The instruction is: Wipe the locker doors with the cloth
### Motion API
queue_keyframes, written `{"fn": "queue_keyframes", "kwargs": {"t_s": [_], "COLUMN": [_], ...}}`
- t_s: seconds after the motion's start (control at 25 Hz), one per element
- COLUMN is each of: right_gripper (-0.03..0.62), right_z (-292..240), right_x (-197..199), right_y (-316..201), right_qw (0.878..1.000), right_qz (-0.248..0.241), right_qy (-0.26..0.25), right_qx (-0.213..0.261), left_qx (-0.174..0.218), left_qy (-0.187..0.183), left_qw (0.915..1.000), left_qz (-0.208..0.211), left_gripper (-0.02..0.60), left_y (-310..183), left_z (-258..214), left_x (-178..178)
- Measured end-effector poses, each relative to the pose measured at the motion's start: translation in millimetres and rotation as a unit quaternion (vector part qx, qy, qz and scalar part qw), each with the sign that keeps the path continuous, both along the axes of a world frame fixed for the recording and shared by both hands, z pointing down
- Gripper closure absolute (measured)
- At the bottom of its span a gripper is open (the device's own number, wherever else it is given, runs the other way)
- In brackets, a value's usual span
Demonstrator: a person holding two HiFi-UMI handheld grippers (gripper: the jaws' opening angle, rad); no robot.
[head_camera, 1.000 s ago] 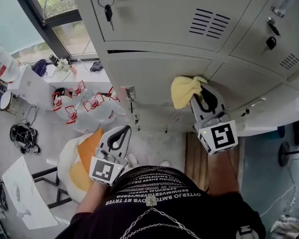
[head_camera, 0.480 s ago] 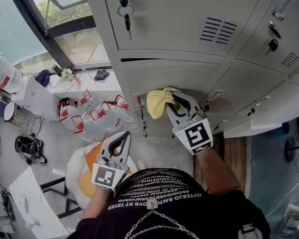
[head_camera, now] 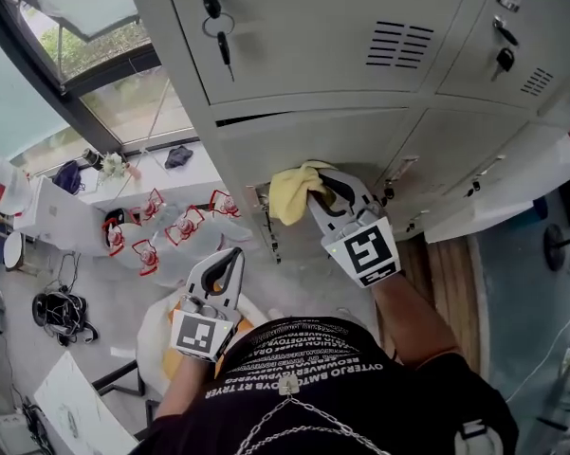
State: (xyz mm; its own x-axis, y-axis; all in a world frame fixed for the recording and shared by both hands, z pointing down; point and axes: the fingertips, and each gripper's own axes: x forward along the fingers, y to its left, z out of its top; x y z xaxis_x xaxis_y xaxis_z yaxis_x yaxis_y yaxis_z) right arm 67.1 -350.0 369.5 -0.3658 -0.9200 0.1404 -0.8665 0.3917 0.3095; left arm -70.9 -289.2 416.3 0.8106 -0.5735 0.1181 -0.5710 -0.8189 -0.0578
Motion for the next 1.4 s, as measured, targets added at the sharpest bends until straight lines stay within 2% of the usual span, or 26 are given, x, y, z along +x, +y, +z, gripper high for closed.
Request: {"fn": "queue_keyframes", "kwargs": {"t_s": [0.12, 0.36, 0.56, 0.88, 1.08, 1.4], "right_gripper": [0.52, 0.517, 0.517, 0.519, 0.52, 0.52], "right_z": [3, 7, 10, 6, -4, 15], "right_x": [20, 74, 108, 148, 136, 69], "right_y": [3, 12, 17, 29, 44, 41], "right_qw": [1.0, 0.997, 0.996, 0.996, 0.999, 0.995], "right_qz": [0.028, 0.073, 0.086, 0.086, 0.032, -0.086], "right_qy": [0.005, -0.018, -0.012, -0.019, -0.036, -0.027], "right_qx": [-0.004, -0.018, -0.024, -0.026, -0.01, -0.037], "left_qx": [0.006, 0.007, -0.003, -0.004, -0.003, 0.0], "left_qy": [0.001, 0.01, 0.011, 0.015, 0.016, 0.027], "left_qw": [0.9999, 0.999, 0.9991, 0.9998, 0.9998, 0.9962], "left_qz": [0.015, 0.044, 0.04, 0.011, -0.013, -0.083], "left_gripper": [0.578, 0.578, 0.578, 0.578, 0.578, 0.578], "left_y": [-4, 3, 10, 25, 39, 60], "left_z": [-2, -3, 4, 1, 1, -1], "left_x": [8, 32, 52, 83, 94, 79]}}
